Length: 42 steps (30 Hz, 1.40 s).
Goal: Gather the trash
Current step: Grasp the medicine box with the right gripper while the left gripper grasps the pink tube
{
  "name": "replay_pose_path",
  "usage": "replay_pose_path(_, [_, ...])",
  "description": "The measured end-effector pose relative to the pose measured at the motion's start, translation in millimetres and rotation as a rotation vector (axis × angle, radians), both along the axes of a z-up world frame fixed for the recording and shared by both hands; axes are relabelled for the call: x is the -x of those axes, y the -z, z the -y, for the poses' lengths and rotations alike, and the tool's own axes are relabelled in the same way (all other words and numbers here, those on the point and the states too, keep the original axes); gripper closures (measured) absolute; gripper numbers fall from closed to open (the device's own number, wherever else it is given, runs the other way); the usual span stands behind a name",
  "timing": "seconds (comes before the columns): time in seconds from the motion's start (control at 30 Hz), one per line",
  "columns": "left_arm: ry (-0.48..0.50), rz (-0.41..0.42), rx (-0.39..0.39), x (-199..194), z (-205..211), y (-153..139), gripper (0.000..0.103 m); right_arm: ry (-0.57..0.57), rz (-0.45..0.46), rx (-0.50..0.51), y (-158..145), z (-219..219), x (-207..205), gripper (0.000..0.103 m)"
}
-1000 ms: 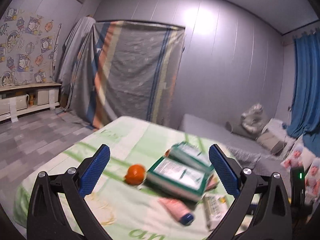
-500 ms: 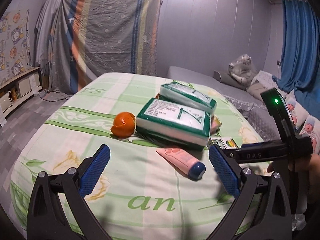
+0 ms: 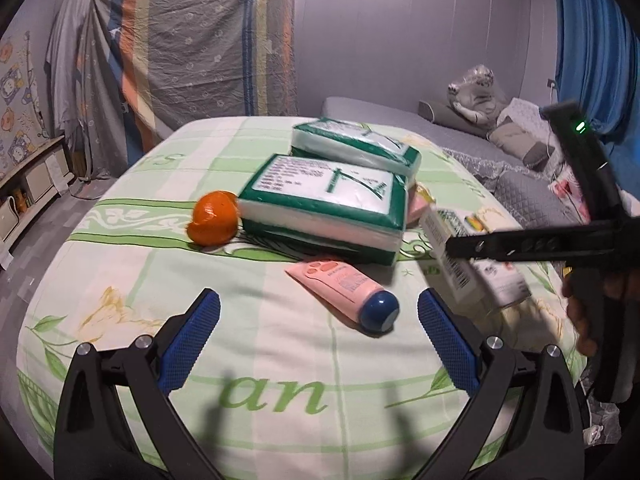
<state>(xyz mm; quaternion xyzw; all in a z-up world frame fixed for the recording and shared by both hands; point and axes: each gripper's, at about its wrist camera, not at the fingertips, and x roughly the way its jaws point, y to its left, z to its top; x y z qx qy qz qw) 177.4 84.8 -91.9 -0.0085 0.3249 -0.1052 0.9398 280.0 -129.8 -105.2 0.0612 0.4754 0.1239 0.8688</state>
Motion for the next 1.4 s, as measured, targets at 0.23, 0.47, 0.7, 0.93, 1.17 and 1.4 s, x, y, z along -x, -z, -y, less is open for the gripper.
replay_pose_path(0.23, [-0.008, -0.084, -0.029, -26.6, 27.4, 16.9, 0.008, 0.007, 0.067, -0.090, -24.2, 29.4, 23.6, 0.038])
replay_pose_path(0.47, [-0.049, -0.168, -0.033, -46.6, 30.4, 33.7, 0.009, -0.008, 0.101, -0.156, -32.8, 42.8, 38.4, 0.038])
replay_pose_path(0.7, [-0.065, -0.205, -0.051, -56.3, 31.3, 44.3, 0.027, -0.012, 0.115, -0.199, -37.5, 50.2, 45.1, 0.038])
replay_pose_path(0.93, [-0.096, -0.201, -0.040, -53.4, 21.5, 43.3, 0.066, -0.011, 0.125, -0.204, -43.7, 51.2, 53.0, 0.038])
replay_pose_path(1.17, [-0.124, -0.122, -0.005, -13.0, -5.9, 13.4, 0.069, -0.041, 0.127, -0.228, -51.7, 49.7, 60.7, 0.038])
replay_pose_path(1.4, [-0.142, 0.075, -0.036, 40.3, -12.8, -28.5, 0.069, -0.061, 0.143, -0.247, -61.2, 46.7, 70.1, 0.038])
